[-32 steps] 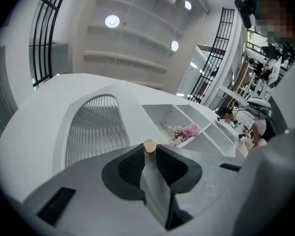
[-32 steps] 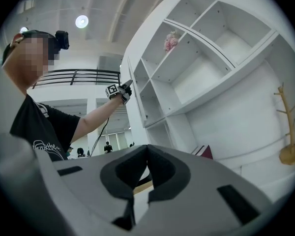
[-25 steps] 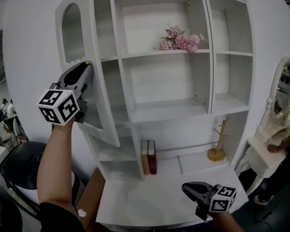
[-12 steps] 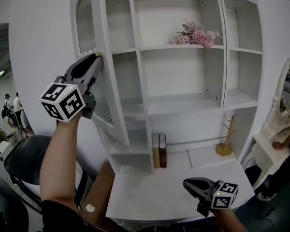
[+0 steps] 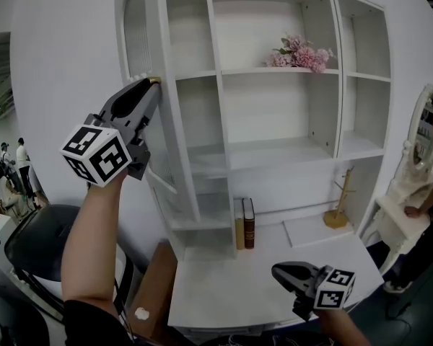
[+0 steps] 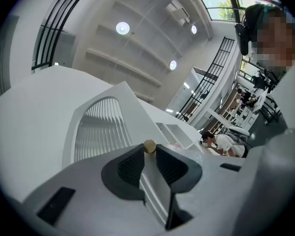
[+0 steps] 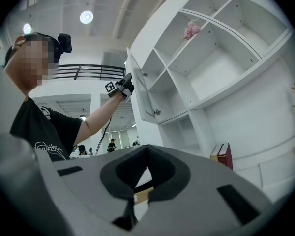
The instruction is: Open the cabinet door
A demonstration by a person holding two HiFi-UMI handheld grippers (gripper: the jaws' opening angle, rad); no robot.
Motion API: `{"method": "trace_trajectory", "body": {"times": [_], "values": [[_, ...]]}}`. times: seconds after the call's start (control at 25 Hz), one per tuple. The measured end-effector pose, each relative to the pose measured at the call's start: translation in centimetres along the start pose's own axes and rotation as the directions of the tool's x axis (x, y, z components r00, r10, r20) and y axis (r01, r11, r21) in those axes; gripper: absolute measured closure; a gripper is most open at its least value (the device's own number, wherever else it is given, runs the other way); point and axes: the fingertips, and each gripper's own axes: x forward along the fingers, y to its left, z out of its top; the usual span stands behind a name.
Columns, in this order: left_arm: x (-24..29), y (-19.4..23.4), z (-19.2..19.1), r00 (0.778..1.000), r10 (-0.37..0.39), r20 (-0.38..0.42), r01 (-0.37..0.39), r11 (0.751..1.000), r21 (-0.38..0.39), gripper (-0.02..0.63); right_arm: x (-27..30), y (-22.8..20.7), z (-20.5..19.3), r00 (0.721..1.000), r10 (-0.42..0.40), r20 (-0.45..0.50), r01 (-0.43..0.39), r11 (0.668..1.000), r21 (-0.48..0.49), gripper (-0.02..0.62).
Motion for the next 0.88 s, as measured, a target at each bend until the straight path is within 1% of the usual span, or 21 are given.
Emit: {"method": "trace_trajectory", "body": {"times": [0.28, 0.68, 0.88], "values": [[-1.7, 0.6, 0.8, 0.998, -0.056, 0.038, 0.059, 0.996, -0.065, 0.529, 1.9, 2.0, -0.4, 1.0, -0.001, 0.004, 0.001, 1.0, -0.024, 0.591], [-4.1, 1.5, 1.8, 0.992, -0.097, 0.081, 0.104, 0.99, -0.091, 0.529, 3.0, 3.8, -0.2, 1.0, -0.026, 0.004, 0.026, 0.998, -0.054, 0.591], [-5.4, 2.3, 2.2, 0.988, -0.111, 0.103, 0.123, 0.985, -0.12, 0.529, 3.8, 5.0, -0.4, 0.999, -0.035, -0.001, 0.035, 0.997, -0.067, 0.591]]}}
